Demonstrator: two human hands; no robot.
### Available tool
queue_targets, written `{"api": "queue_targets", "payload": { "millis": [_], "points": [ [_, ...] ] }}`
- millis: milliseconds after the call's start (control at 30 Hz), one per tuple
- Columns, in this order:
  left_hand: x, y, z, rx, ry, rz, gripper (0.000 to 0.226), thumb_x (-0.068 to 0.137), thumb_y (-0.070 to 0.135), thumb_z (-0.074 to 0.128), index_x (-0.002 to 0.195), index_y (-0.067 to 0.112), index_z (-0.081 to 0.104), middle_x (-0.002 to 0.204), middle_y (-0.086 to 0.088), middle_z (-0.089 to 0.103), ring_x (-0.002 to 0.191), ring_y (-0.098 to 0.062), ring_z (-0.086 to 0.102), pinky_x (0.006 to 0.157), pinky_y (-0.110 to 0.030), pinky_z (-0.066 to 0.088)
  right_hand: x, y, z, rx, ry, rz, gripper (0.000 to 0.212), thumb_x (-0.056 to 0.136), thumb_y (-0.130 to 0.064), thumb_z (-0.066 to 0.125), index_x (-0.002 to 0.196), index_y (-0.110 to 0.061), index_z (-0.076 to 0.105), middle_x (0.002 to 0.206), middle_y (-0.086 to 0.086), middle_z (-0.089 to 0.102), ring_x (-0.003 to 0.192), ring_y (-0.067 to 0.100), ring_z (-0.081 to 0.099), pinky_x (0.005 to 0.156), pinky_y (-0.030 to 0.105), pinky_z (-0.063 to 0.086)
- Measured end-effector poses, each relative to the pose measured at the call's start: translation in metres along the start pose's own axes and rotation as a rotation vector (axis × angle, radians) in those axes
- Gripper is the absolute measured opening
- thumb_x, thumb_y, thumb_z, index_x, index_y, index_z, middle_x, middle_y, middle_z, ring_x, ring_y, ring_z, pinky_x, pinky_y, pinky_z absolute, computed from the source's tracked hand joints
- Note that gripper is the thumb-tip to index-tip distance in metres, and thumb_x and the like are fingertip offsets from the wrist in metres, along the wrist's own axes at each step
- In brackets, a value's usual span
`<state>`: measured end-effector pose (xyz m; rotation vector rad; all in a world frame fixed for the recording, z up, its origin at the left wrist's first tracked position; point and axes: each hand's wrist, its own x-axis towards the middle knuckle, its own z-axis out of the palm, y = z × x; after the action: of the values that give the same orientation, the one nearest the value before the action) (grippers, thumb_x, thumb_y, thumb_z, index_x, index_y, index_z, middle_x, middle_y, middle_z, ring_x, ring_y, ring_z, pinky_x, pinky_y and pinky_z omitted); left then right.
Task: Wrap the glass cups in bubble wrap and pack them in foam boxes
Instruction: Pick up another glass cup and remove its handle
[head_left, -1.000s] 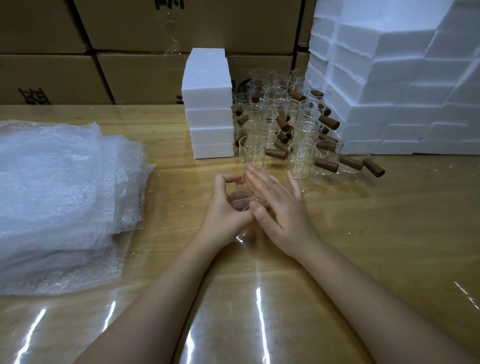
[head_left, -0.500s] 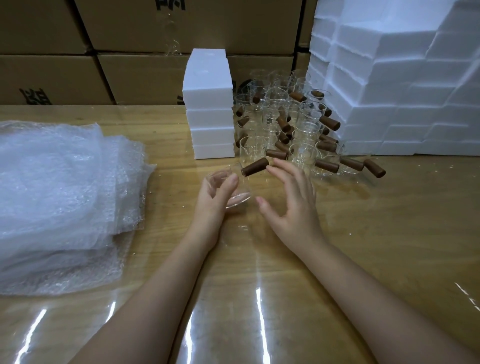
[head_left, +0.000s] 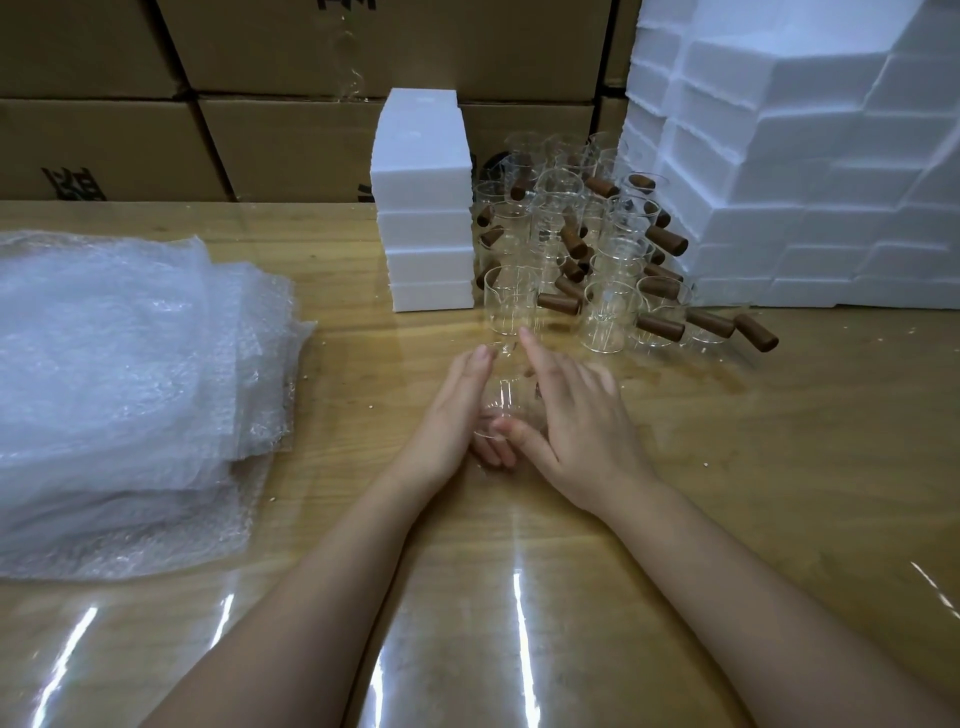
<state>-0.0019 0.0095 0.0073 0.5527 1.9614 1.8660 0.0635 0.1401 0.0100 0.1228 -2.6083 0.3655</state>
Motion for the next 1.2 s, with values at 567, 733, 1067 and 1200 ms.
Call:
{"api": "queue_targets", "payload": {
  "millis": [567, 733, 1067, 1200],
  "points": [
    [0.003, -0.003, -0.005, -0.022, 0.029, -0.002, 0.048, 0.098, 0.057, 0.019, 0.098, 0.021, 0.051, 0.049, 0.000, 0.054, 0.034, -0.012, 0.047, 0.035, -0.018, 0.036, 0.000, 0.004, 0.007, 0.039, -0.012, -0.027, 0.090, 0.080, -0.050, 0.064, 0.150, -0.013, 0.021, 0.125, 0.010, 0.054, 0.112, 0.026, 0.054, 0.093, 0.037, 0.040],
    [-0.001, -0.011, 0.000, 0.249, -0.011, 0.071, 0.045, 0.075, 0.081, 0.022, 0.092, 0.049, 0.048, 0.062, -0.002, 0.058, 0.046, -0.014, 0.055, 0.046, -0.027, 0.044, -0.004, 0.006, 0.010, 0.140, -0.013, 0.165, 0.106, 0.067, -0.067, 0.062, 0.150, -0.024, 0.013, 0.119, 0.006, 0.062, 0.102, 0.026, 0.061, 0.076, 0.026, 0.036],
    [0.000, -0.006, -0.001, 0.163, -0.049, 0.040, 0.054, 0.079, 0.075, 0.023, 0.096, 0.033, 0.053, 0.050, -0.004, 0.056, 0.041, -0.015, 0.047, 0.046, -0.022, 0.038, -0.002, 0.009, 0.005, 0.064, -0.095, 0.116, 0.114, 0.061, -0.094, 0.014, 0.146, -0.019, 0.018, 0.066, -0.013, 0.051, 0.066, 0.013, 0.059, 0.057, 0.027, 0.033],
    [0.001, -0.005, -0.004, 0.129, -0.045, 0.080, 0.056, 0.092, 0.061, 0.021, 0.102, 0.017, 0.054, 0.040, 0.001, 0.048, 0.035, -0.009, 0.040, 0.042, -0.020, 0.037, -0.003, 0.011, 0.002, 0.258, -0.066, 0.057, 0.109, 0.071, -0.088, 0.006, 0.152, -0.014, 0.004, 0.053, -0.014, 0.039, 0.046, 0.002, 0.045, 0.044, 0.016, 0.028]
  ]
}}
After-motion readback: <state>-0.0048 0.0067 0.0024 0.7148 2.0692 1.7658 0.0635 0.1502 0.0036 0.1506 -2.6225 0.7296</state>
